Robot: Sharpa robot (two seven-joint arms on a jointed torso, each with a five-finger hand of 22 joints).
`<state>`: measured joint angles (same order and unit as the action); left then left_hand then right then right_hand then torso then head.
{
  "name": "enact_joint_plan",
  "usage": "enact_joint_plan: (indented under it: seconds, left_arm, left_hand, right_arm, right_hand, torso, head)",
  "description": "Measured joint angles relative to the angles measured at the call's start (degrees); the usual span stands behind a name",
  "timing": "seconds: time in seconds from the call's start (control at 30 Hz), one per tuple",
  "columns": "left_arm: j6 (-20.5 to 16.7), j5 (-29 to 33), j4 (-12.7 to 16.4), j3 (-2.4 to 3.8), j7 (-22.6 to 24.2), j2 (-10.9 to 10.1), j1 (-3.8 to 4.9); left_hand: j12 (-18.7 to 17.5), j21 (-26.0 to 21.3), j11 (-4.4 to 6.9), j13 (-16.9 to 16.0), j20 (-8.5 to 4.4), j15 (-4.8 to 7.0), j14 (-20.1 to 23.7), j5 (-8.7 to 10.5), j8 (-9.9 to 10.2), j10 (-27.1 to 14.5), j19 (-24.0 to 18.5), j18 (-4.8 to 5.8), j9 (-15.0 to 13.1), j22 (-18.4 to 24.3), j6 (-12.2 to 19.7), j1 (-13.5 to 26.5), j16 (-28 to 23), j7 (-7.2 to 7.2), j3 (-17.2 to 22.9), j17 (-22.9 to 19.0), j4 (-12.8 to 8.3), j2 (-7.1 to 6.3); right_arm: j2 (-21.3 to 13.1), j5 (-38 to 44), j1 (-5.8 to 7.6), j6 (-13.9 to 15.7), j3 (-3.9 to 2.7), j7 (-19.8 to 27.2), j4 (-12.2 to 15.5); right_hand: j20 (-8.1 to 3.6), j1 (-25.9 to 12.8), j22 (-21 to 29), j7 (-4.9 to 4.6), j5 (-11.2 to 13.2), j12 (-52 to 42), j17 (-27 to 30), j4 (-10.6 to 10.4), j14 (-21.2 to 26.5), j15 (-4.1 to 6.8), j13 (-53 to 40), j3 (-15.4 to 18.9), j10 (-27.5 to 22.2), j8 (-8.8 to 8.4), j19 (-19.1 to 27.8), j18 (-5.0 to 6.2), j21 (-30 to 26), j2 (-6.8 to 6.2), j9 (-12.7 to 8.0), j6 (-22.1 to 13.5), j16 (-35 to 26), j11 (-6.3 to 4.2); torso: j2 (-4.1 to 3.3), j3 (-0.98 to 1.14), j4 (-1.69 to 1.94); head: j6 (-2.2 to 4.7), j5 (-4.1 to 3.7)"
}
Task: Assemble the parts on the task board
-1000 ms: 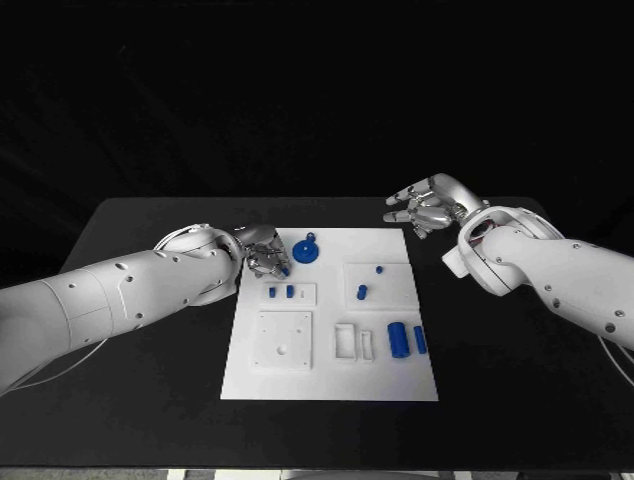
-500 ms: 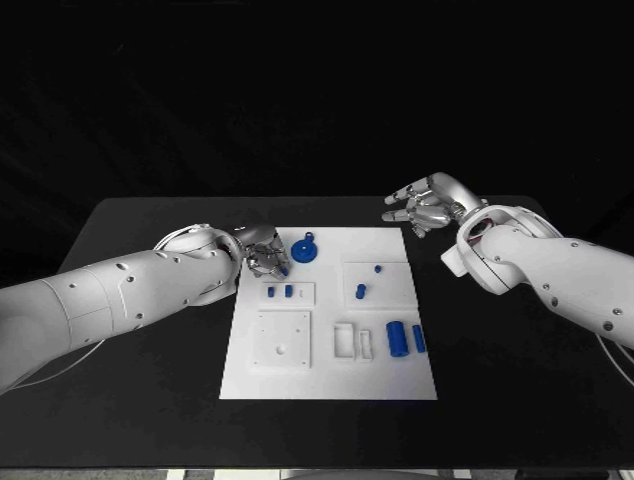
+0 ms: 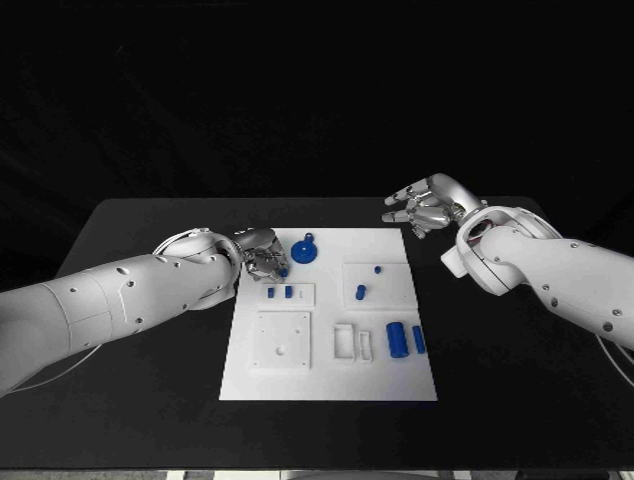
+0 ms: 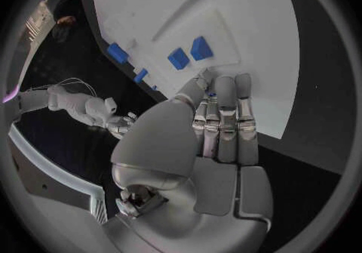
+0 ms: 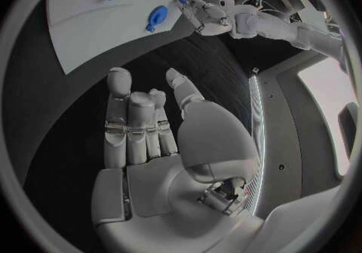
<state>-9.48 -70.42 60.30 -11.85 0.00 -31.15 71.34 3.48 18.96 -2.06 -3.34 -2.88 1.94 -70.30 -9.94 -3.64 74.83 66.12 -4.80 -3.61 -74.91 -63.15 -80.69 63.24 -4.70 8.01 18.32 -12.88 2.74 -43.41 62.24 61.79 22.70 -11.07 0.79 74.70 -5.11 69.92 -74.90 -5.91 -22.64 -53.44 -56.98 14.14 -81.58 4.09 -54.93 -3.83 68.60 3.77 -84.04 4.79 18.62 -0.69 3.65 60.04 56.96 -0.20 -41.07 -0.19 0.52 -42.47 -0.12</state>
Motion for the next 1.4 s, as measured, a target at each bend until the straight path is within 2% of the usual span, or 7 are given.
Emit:
enact_joint_plan:
  seconds: [0.33, 0.73, 0.87, 0.97, 1.13, 1.27, 1.4]
  left_arm:
    - [-0.42, -0.16, 0.11, -0.02, -0.03, -0.41, -0.08]
    - [-1.55, -0.11, 0.44, 0.00, 0.14, -1.11, -0.09]
    - [-1.86, -0.07, 0.60, 0.05, 0.24, -1.52, -0.09]
    - [-2.23, 0.15, 0.85, 0.22, 0.41, -2.22, -0.09]
    - [-3.46, 2.49, 1.07, 1.61, 0.98, -3.67, -0.02]
    - [-4.91, 7.72, 1.36, 2.67, 1.80, -4.94, 0.78]
    - [-6.59, 14.41, 2.41, 3.30, 2.86, -6.66, 2.13]
  left_hand:
    - [0.00, 0.00, -0.51, 0.00, 0.00, -0.20, 0.20, 0.25, 0.00, -0.52, 0.00, 0.37, 0.21, 0.00, 11.16, 0.46, 0.00, 2.13, 0.23, -0.31, -0.89, -1.27]
    - [0.00, -0.23, -0.51, 0.00, 0.00, -0.20, 0.20, 0.47, 0.21, -0.52, 0.00, 0.36, 0.27, 0.00, 11.98, 0.34, 0.00, 2.35, 0.02, -0.49, -1.11, -1.39]
    - [0.00, -0.23, -0.82, 0.00, 0.00, -0.21, 0.20, 0.47, 0.21, -0.83, 0.00, 0.36, 0.26, 0.00, 10.70, 0.34, 0.00, 1.79, 0.02, -0.59, -1.11, -1.39]
    - [0.00, -0.23, -0.61, 0.00, 0.00, -0.21, 0.20, 0.47, 0.02, -1.04, 0.01, 0.37, 0.05, 0.00, 6.10, 0.34, 0.00, 0.43, 0.02, -0.63, -1.11, -1.39]
    - [0.00, -1.81, -1.53, 0.00, 0.75, -1.01, 2.70, 0.02, -0.51, -2.37, -1.97, 0.37, -0.20, 0.00, 0.32, 0.34, -3.27, -1.59, 0.50, -2.19, -1.59, -1.39]
    - [0.64, -3.09, -0.18, -0.12, 0.30, -0.49, 2.93, -0.20, -0.18, 1.67, -2.79, 0.36, -0.20, 0.01, -1.06, 0.34, -5.99, -1.60, 0.50, -3.31, -1.59, -1.39]
    - [0.18, -5.51, -1.45, -0.13, 0.52, -0.91, 3.78, -0.20, -0.17, -1.96, -4.00, 1.03, -0.20, 0.33, -1.26, 0.37, -10.63, -1.80, 0.50, -5.11, -1.59, -1.42]
  right_arm:
    - [0.06, 0.00, 0.00, 0.00, 0.00, 0.00, -0.09]
    - [0.08, 0.00, 0.00, 0.00, 0.00, 0.00, -0.13]
    - [0.07, 0.00, 0.00, -0.04, 0.00, 0.00, -0.18]
    - [0.04, 0.00, 0.00, -0.27, 0.00, -0.01, -0.34]
    - [0.01, 0.29, 0.00, -1.64, 0.00, -0.14, -0.85]
    - [0.20, 2.00, 0.00, -3.69, 0.00, -0.22, -1.53]
    - [0.73, 5.90, 0.00, -6.25, 0.00, -0.42, -2.22]
  right_hand:
    - [0.00, 0.00, 0.00, 0.00, 0.00, 0.00, 0.00, 0.00, 0.00, 0.00, 0.00, 0.00, 0.00, 0.00, 0.00, 0.00, 0.00, 0.00, 0.00, 0.00, 0.00, 0.00]
    - [0.00, 0.00, 0.00, 0.00, 0.00, 0.00, 0.00, 0.00, 0.00, 0.00, -0.01, 0.00, 0.00, 0.00, 0.00, 0.00, 0.00, 0.00, 0.00, 0.00, 0.00, 0.00]
    - [0.00, 0.00, 0.00, 0.00, 0.00, 0.00, 0.07, 0.00, 0.00, 0.00, 0.28, 0.00, 0.00, 0.00, 0.00, 0.01, -0.36, 0.00, 0.00, 0.00, 0.00, 0.00]
    - [0.00, 0.00, 0.00, -0.12, 0.00, 3.81, 1.13, 0.07, 0.44, -0.01, 3.80, 0.08, -1.26, 0.00, 0.00, 0.00, -2.78, 0.00, 0.00, -0.12, -1.39, -0.04]
    - [0.30, -0.26, 2.58, -0.38, 1.92, 20.28, 7.73, 1.55, 2.52, -0.23, 19.14, -0.75, -0.97, 0.00, 0.31, 0.00, -9.82, 0.26, -0.02, -0.39, -7.89, 0.02]
    - [0.47, -0.25, 4.26, -0.84, 2.75, 39.86, 9.61, 2.20, 3.04, -1.02, 38.46, -3.85, 2.12, -0.30, 0.15, 0.04, -11.11, 0.25, -0.13, 0.07, -8.23, 1.67]
    - [1.36, 0.60, 4.81, -0.91, 3.51, 49.20, 10.88, 2.22, 2.76, -1.73, 50.15, -7.79, 3.33, -0.30, -0.09, 1.66, -11.44, -0.60, -0.13, 1.65, -7.94, 3.22]
  torso:
    - [0.00, -0.03, 0.03]
    - [-0.01, -0.03, 0.04]
    - [-0.01, -0.02, 0.03]
    - [-0.01, 0.00, 0.03]
    - [0.01, 0.03, -0.03]
    - [0.02, 0.07, -0.03]
    - [0.04, 0.08, 0.00]
  head:
    - [-0.04, 0.16]
    - [0.05, 0.40]
    - [0.07, 0.49]
    - [0.13, 0.52]
    - [0.41, 0.34]
    - [0.88, -0.16]
    - [1.12, -0.52]
